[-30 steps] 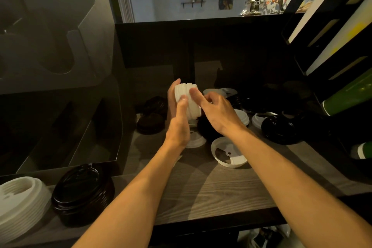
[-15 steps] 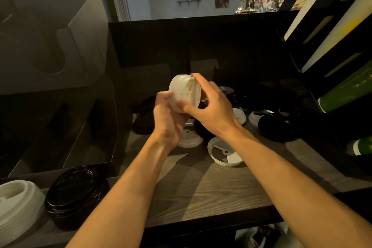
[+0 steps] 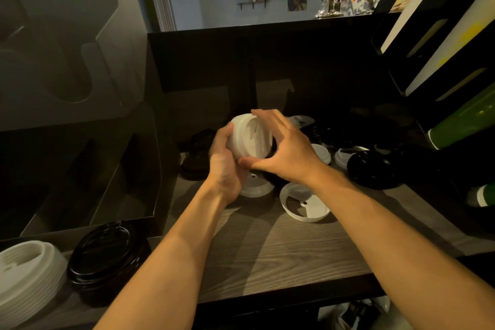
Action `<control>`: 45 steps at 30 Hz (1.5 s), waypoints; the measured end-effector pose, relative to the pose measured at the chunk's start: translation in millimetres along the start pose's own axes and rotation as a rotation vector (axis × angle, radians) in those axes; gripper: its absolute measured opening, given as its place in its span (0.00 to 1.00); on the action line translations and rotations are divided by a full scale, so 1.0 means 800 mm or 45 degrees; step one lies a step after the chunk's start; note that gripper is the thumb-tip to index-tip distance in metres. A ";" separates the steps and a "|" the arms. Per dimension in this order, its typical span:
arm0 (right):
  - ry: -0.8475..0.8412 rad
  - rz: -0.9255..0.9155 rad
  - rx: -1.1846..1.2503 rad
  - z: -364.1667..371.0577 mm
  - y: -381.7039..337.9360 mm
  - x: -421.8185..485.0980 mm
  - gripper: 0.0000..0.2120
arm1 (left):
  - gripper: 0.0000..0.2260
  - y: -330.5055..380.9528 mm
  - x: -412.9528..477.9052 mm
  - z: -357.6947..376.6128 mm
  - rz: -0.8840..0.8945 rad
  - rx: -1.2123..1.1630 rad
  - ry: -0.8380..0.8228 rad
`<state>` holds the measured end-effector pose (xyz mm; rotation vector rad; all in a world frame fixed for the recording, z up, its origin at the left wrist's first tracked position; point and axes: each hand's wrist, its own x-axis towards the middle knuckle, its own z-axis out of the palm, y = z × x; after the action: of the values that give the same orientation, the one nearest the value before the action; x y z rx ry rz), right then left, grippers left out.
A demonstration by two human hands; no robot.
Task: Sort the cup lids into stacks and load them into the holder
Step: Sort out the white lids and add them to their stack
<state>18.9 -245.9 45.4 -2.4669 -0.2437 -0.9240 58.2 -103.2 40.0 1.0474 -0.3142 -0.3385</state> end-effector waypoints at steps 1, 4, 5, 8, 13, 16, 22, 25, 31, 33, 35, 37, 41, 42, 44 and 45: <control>0.006 0.029 0.050 -0.001 0.001 0.000 0.46 | 0.25 0.000 0.000 0.001 -0.005 0.029 -0.039; 0.117 0.092 0.220 -0.003 -0.001 0.000 0.44 | 0.29 0.002 0.003 0.002 0.011 0.055 -0.077; 0.157 0.112 0.294 -0.003 -0.002 0.000 0.43 | 0.30 0.004 0.005 0.001 0.023 0.047 -0.064; 0.200 0.168 0.417 0.000 -0.002 0.001 0.39 | 0.29 0.006 0.006 -0.001 0.051 0.078 -0.022; 0.090 0.102 0.288 0.001 -0.001 0.000 0.43 | 0.22 0.008 0.001 0.004 0.143 0.216 -0.145; 0.100 0.121 0.424 0.000 -0.004 0.000 0.40 | 0.20 0.010 0.003 0.003 0.185 0.176 -0.115; 0.298 0.324 0.641 -0.006 -0.003 0.001 0.29 | 0.25 0.011 0.012 -0.004 0.114 -0.145 0.145; 0.175 0.343 0.535 0.001 -0.003 0.001 0.36 | 0.24 0.011 0.013 -0.009 0.108 -0.201 0.141; -0.030 0.378 0.589 0.018 -0.012 -0.002 0.37 | 0.20 0.001 0.004 0.005 0.212 -0.027 -0.002; -0.053 0.360 0.588 0.020 -0.012 -0.002 0.39 | 0.21 0.002 0.004 0.007 0.244 -0.023 -0.075; -0.047 0.319 0.560 0.018 -0.013 -0.003 0.40 | 0.24 0.003 0.004 0.005 0.242 -0.013 -0.119; -0.005 0.239 0.492 0.012 -0.013 -0.003 0.41 | 0.23 0.006 0.002 0.005 0.189 0.011 -0.133; -0.027 -0.012 0.086 -0.005 -0.007 0.000 0.46 | 0.24 0.014 -0.001 0.007 0.038 0.114 -0.100; -0.032 -0.060 0.011 -0.007 -0.005 0.001 0.46 | 0.22 0.015 0.000 0.007 0.024 0.157 -0.112; -0.028 -0.133 -0.065 -0.010 -0.002 0.002 0.46 | 0.20 0.013 0.001 0.007 0.013 0.212 -0.129; -0.025 -0.149 -0.074 -0.010 -0.001 0.002 0.46 | 0.18 0.011 0.001 0.007 0.010 0.218 -0.120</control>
<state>15.5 -249.5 52.3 -2.5384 -0.3767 -0.9677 57.9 -103.8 50.8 1.1997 -0.4381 -0.3590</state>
